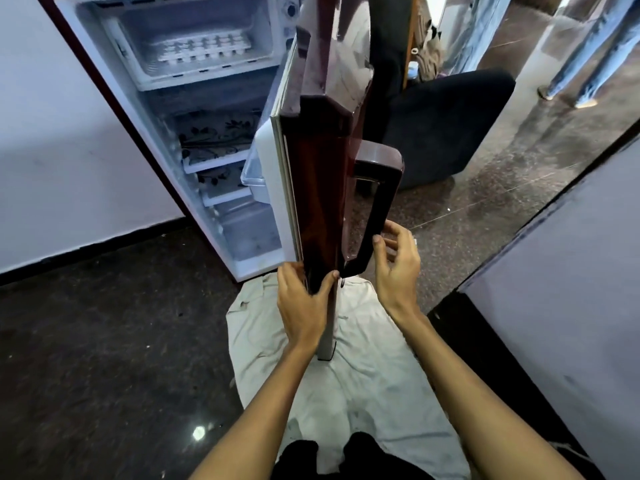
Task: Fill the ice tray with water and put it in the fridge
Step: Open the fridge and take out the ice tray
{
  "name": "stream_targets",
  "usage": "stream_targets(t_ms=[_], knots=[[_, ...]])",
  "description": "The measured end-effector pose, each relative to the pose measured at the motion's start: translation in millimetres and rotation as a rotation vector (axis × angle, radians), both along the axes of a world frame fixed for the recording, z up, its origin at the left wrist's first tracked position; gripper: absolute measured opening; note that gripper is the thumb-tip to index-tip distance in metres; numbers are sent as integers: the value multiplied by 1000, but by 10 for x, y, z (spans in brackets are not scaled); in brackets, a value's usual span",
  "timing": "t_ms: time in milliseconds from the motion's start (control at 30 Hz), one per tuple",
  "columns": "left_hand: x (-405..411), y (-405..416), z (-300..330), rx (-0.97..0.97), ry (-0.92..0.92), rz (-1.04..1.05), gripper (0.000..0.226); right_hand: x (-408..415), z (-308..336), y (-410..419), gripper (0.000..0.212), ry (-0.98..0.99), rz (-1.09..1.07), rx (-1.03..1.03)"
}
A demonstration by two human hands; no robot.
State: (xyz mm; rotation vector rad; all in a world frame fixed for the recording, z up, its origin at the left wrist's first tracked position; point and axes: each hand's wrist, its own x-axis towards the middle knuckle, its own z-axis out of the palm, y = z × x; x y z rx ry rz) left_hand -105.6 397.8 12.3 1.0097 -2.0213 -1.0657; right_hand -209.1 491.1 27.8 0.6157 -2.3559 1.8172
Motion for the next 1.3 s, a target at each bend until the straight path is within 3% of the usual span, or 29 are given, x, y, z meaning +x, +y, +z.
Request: stream_targets(t_ms=[500, 700, 1167, 1300], knots=[[-602, 797, -19, -3, 60, -90, 30, -786, -23, 826, 29, 80, -5, 48], [-795, 915, 22, -3, 32, -165, 27, -981, -55, 986, 22, 3, -80, 47], [-1024, 1060, 73, 10, -89, -460, 16, -1038, -161, 1246, 19, -66, -176, 48], [-1023, 1095, 58, 31, -128, -563, 24, -957, -201, 1321, 19, -101, -184, 38]])
